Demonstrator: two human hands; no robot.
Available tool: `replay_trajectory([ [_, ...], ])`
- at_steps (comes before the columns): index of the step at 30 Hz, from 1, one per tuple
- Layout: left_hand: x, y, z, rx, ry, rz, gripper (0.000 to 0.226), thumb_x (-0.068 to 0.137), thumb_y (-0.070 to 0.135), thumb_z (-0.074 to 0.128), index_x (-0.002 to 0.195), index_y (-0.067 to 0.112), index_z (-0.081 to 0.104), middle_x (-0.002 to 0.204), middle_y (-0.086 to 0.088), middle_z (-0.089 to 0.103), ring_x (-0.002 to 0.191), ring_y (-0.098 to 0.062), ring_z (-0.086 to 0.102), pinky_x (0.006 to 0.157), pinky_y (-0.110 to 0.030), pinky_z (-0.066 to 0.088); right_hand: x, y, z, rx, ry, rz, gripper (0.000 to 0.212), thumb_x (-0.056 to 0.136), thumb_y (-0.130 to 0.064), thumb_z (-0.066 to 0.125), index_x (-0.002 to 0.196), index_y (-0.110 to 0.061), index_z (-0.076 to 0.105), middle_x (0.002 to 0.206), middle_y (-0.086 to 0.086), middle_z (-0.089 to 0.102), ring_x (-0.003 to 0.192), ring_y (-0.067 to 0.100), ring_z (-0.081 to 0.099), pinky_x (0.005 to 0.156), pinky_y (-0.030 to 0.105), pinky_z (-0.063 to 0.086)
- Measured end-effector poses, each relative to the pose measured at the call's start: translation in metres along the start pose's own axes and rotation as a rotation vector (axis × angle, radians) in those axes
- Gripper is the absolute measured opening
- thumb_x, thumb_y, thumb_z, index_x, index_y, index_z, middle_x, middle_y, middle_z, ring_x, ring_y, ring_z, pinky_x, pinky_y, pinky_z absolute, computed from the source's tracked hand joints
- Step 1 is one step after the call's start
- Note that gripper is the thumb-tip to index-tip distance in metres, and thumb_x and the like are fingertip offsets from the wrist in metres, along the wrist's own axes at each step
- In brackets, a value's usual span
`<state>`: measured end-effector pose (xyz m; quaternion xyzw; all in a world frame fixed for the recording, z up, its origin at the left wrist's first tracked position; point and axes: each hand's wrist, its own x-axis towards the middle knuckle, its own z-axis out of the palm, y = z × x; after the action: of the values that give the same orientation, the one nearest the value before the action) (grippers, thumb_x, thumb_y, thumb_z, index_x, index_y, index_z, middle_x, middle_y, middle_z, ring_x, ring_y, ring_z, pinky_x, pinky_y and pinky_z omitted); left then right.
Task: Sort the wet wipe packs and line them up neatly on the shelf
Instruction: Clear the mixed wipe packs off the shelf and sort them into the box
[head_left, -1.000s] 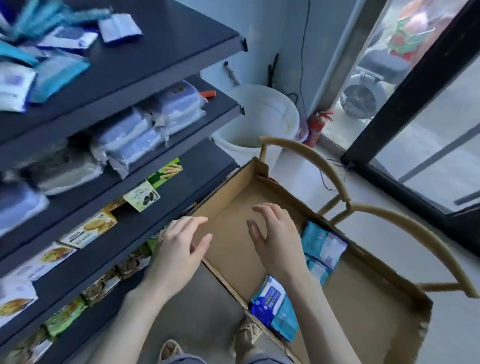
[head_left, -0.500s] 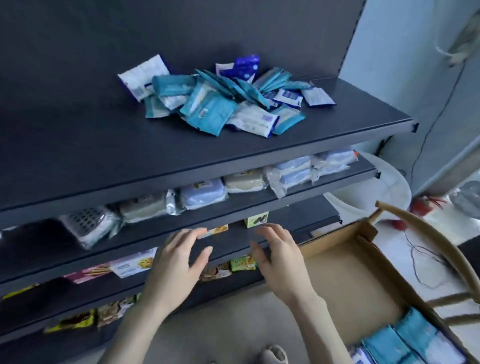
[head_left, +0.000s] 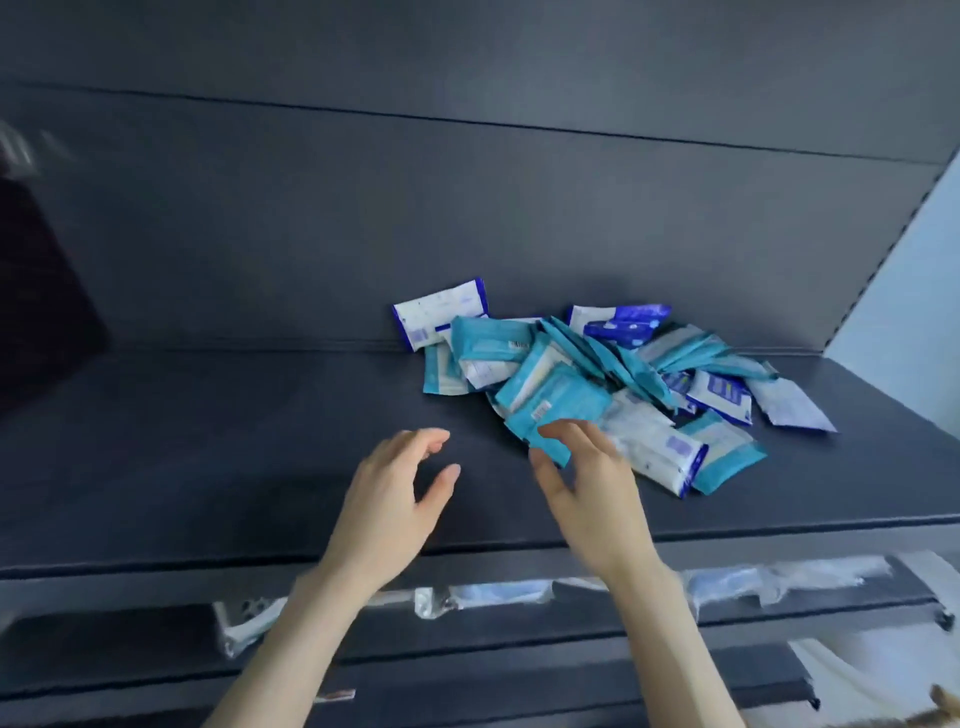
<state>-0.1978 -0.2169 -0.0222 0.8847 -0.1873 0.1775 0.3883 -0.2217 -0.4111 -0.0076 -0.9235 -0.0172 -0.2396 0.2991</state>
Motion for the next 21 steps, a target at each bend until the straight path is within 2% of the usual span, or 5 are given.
replay_trajectory([
  [7,0.098,-0.019,0.042,-0.096,-0.024,-0.107,0.028,0.089,0.023,0.063,0.116,0.014,0.059,0.111,0.006,0.06,0.1,-0.008,0.056,0.085,-0.016,0.041,0.097,0.042,0.024,-0.059,-0.016,0.001,0.027,0.092,-0.022,0.059,0.116,-0.01,0.063,0.121,0.004,0.059,0.11,0.029,0.05,0.093,0.035,0.039],
  [12,0.154,-0.03,0.072,0.039,0.023,-0.086,0.04,0.091,0.028,0.061,0.125,0.008,0.056,0.129,-0.005,0.051,0.121,-0.023,0.044,0.099,-0.029,0.034,0.141,0.072,0.032,-0.212,0.098,0.003,0.035,0.086,-0.025,0.065,0.117,-0.008,0.063,0.125,0.011,0.056,0.116,0.039,0.044,0.096,0.048,0.032],
  [16,0.197,-0.035,0.089,0.164,-0.076,-0.012,0.054,0.094,0.044,0.044,0.135,0.009,0.049,0.14,-0.005,0.047,0.13,-0.023,0.042,0.106,-0.04,0.034,0.166,0.089,0.03,-0.302,0.017,0.133,0.05,0.091,-0.036,0.059,0.132,-0.009,0.051,0.137,0.01,0.047,0.125,0.035,0.035,0.102,0.045,0.025],
  [18,0.211,-0.04,0.096,0.26,-0.143,-0.011,0.054,0.097,0.046,0.04,0.14,0.013,0.041,0.144,-0.001,0.043,0.132,-0.02,0.038,0.107,-0.036,0.03,0.171,0.093,0.034,-0.363,-0.021,0.159,0.046,0.091,-0.037,0.06,0.126,-0.007,0.056,0.131,0.01,0.052,0.121,0.036,0.041,0.099,0.046,0.031],
  [21,0.219,-0.044,0.096,0.428,-0.172,-0.037,0.058,0.092,0.055,0.045,0.141,0.022,0.04,0.134,0.001,0.044,0.125,-0.021,0.037,0.101,-0.036,0.026,0.171,0.097,0.044,-0.417,0.102,0.053,0.026,0.081,-0.028,0.065,0.095,-0.007,0.071,0.101,0.008,0.068,0.093,0.037,0.06,0.082,0.043,0.042],
])
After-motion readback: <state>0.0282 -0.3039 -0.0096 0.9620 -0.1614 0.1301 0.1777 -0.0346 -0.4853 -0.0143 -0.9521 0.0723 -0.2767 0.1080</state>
